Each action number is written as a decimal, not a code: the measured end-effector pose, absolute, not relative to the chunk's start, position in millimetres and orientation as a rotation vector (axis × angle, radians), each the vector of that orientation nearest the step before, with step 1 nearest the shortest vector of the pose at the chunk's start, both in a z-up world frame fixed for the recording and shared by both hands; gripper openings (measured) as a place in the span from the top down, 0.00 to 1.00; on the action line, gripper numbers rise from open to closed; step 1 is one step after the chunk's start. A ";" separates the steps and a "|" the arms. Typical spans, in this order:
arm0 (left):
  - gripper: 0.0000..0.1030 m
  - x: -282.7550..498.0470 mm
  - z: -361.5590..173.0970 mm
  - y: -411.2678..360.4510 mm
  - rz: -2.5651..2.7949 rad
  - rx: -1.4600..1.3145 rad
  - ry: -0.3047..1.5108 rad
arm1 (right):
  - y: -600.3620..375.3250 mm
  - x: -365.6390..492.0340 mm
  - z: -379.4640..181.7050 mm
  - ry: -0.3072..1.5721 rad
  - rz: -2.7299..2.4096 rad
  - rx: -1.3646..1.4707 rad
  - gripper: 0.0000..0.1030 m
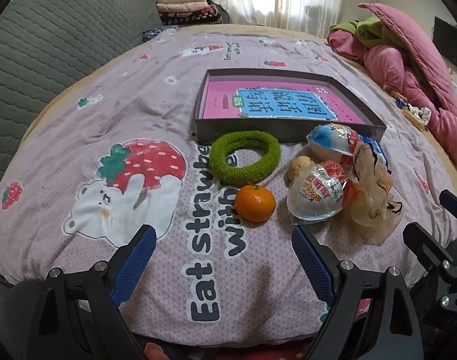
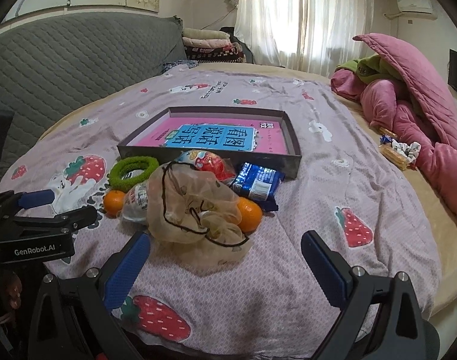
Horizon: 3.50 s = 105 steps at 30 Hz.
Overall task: Organize objects
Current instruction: 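Move the left tool toward the orange while the right tool approaches the mesh bag, then close the left tool on the orange while the right tool grasps the beige mesh bag, then lift the orange with the left tool while the right tool carries the mesh bag over the tray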
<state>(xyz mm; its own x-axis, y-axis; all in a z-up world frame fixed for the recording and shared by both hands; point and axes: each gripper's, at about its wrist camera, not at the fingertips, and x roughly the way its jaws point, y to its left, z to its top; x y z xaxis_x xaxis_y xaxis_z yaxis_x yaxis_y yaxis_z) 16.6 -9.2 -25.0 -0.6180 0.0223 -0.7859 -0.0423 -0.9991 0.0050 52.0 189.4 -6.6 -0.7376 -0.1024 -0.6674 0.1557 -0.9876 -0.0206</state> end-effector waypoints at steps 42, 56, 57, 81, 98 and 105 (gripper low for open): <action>0.63 -44.4 -65.4 3.3 2.643 -1.409 -0.118 | 149.1 7.2 -32.2 0.439 -2.757 0.961 0.80; 0.64 -25.2 -46.7 -1.3 2.661 -1.326 -0.129 | 165.7 16.1 -19.0 0.298 -2.755 0.867 0.84; 0.64 -24.2 -45.2 -1.0 2.664 -1.320 -0.124 | 166.1 17.3 -17.5 0.297 -2.758 0.854 0.84; 0.64 -25.3 -0.9 13.7 2.723 -1.167 -0.047 | 173.7 27.3 12.6 0.259 -2.784 0.673 0.84; 0.64 -84.1 15.5 10.2 2.752 -1.111 -0.046 | 180.5 -5.1 26.1 0.290 -2.835 0.610 0.84; 0.64 -106.8 18.2 7.3 2.765 -1.096 -0.041 | 179.7 -22.5 30.5 0.312 -2.848 0.571 0.84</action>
<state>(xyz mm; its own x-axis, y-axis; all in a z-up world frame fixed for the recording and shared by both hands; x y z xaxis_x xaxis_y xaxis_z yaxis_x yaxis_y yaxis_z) -106.8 7.3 18.2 -0.7164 0.1642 -0.6781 -0.1443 -0.9858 -0.0863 -22.5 179.7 30.5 -0.9004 -0.1721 -0.3997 0.2544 -0.9533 -0.1627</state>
